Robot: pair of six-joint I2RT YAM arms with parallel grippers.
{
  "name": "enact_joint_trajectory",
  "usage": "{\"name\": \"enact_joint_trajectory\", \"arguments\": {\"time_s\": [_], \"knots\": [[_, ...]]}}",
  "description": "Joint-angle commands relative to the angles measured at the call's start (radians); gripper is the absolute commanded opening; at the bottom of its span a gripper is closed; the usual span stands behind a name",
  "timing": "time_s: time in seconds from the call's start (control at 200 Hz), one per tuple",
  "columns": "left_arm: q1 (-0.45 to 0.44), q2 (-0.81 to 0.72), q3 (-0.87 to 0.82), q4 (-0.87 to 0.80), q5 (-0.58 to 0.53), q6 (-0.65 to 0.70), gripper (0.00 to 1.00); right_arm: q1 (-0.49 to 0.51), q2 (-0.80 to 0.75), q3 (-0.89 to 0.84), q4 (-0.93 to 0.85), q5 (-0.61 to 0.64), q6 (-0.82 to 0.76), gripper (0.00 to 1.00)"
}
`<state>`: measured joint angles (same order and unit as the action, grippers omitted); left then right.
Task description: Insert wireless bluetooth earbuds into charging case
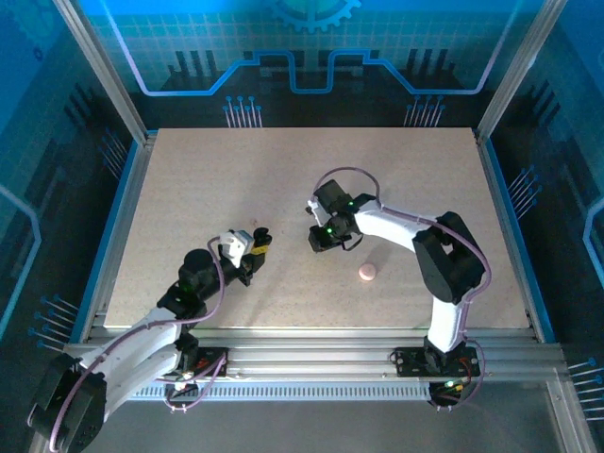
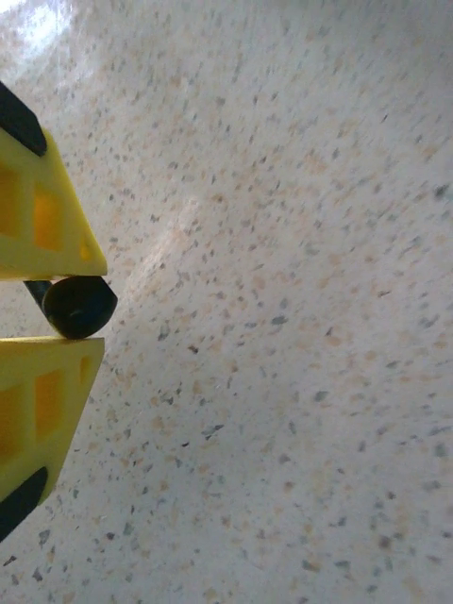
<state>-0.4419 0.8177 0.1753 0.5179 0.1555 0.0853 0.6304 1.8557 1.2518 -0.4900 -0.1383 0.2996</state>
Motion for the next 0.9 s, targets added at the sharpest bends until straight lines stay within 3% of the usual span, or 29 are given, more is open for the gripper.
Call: {"name": "enact_joint_trajectory", "arguments": {"time_s": [0.0,0.505,0.895], "knots": [[0.006,0.021,0.03,0.061,0.041,0.009,0.07,-0.007,-0.068,-0.042,0.105,-0.058,0.015,0.19],[0.005,0.181,0.057,0.233,0.129,-0.018,0.07,0.024,-0.346,-0.212,0.454,-0.029,-0.172,0.2],[0.005,0.177,0.07,0.255,0.13,-0.048,0.07,0.121,-0.405,-0.223,0.61,-0.051,-0.347,0.2]]}}
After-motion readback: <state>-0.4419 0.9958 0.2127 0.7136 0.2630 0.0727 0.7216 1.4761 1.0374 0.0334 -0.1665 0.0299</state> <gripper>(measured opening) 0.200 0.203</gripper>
